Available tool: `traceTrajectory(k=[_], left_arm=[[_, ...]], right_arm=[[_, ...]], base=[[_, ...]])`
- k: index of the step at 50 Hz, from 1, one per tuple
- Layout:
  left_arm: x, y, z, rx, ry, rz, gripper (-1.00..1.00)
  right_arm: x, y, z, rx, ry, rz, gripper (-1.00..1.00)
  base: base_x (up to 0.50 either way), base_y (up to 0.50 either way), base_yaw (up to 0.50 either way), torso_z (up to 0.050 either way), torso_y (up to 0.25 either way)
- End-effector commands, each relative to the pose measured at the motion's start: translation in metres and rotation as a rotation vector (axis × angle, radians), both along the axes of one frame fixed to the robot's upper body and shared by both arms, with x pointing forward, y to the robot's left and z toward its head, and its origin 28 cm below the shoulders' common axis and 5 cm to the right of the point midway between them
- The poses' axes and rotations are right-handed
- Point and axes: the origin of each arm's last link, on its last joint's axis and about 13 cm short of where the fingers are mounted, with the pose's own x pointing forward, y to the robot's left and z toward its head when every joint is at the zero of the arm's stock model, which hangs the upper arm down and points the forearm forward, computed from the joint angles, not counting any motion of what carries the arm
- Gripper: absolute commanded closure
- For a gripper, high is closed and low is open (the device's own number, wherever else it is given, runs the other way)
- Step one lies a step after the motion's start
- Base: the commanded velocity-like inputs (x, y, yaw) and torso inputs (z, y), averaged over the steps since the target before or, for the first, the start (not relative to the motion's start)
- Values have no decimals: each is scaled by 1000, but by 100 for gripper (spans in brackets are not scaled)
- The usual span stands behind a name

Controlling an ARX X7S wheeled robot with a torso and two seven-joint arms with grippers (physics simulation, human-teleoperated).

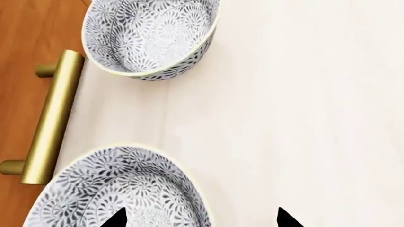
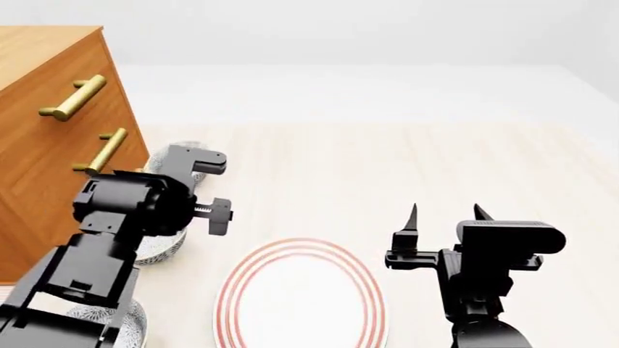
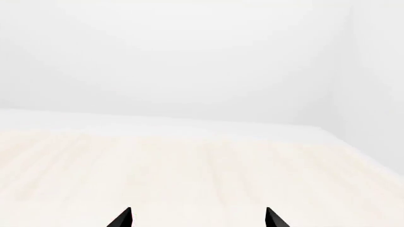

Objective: Put the bowl in the middle on the plate.

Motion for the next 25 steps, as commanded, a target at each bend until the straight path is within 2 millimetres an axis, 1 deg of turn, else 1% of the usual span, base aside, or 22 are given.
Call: traceTrajectory(k=[1, 9, 25], left_arm=[[3, 3, -18, 16, 43, 11, -100], [4, 3, -28, 34, 71, 11, -100], [3, 4, -34, 51, 110, 17, -100]], right_arm=[[0, 0, 1, -2, 2, -6, -100], [0, 0, 0, 0, 2, -6, -100], [0, -1, 0, 0, 2, -17, -100]], base=[[0, 0, 0, 0, 0], [0, 0, 0, 0, 0], [0, 0, 0, 0, 0]])
